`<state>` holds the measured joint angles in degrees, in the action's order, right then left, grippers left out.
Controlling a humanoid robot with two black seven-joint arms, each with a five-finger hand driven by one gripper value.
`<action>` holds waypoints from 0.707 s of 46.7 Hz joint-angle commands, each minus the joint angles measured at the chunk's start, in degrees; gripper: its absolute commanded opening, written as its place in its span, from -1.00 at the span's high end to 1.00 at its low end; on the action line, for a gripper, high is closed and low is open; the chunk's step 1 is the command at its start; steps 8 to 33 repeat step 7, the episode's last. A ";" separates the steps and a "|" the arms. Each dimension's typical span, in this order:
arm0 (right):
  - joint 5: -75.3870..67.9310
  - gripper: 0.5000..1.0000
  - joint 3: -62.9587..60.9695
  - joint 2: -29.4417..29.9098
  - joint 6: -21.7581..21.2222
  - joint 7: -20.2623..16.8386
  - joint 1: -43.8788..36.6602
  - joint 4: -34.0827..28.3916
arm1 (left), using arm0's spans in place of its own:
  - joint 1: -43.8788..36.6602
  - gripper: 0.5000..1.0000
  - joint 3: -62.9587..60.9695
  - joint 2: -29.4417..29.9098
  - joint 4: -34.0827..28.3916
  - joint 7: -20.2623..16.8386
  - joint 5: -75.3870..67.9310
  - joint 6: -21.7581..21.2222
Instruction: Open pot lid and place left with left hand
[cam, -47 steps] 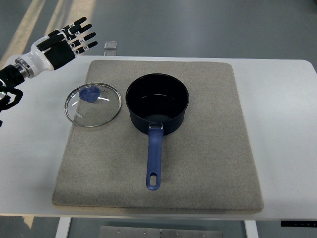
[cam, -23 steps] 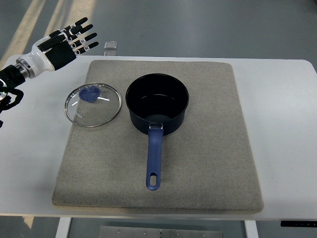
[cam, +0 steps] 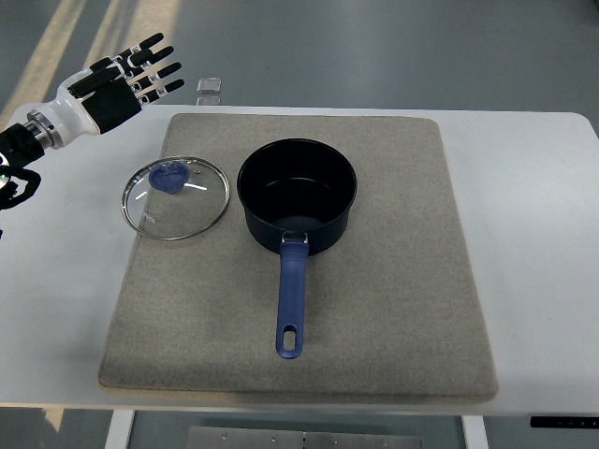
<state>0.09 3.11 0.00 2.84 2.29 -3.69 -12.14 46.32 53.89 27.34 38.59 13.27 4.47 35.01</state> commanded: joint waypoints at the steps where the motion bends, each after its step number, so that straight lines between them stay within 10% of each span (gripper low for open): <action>1: -0.17 -0.66 -0.13 0.00 0.06 -0.01 0.00 0.01 | 0.00 -0.98 -0.01 0.00 -0.01 0.00 0.01 -0.01; 33: -0.26 -0.66 -0.39 0.00 0.93 -0.01 0.00 0.01 | 0.00 -0.97 -0.01 0.00 -0.01 0.00 0.01 -0.01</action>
